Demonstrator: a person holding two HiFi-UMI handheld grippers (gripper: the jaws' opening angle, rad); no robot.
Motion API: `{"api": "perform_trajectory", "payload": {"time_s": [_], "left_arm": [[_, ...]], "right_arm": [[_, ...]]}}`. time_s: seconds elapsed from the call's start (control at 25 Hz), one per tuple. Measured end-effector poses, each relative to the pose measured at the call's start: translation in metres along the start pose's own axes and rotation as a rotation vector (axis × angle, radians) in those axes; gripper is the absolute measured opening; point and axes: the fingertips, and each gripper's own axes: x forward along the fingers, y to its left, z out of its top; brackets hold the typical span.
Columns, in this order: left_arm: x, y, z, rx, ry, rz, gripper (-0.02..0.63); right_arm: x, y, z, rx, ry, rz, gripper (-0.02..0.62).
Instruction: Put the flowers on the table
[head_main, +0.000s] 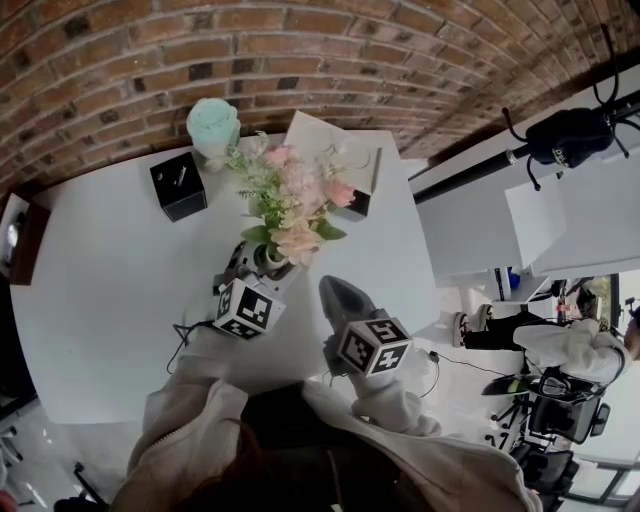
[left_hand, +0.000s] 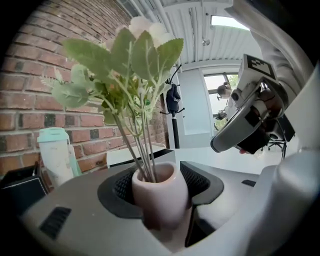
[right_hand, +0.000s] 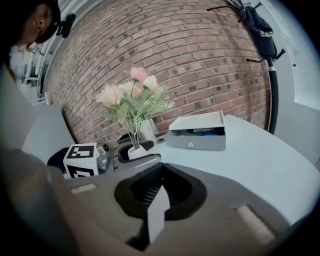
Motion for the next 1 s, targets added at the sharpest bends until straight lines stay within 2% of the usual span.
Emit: {"api": "perform_trajectory", "payload": {"time_s": [0.4,0.64,1.0], "left_arm": [[-0.001,-0.004,-0.002,0.051,-0.057,0.020,0.236],[0.001,-0.011,-0.016,0.033,-0.016,-0.007,0.236],[0.002,-0.010,-0.020,0.039,-0.008,0.016,0.238]], "right_arm": [[0.010,-0.004,-0.011,0.007,0.027,0.015,-0.002],[0.016,0.002,-0.011,0.006,0.036,0.028,-0.002],[0.017,0.002,-0.006,-0.001,0.031,0.025,-0.002]]}}
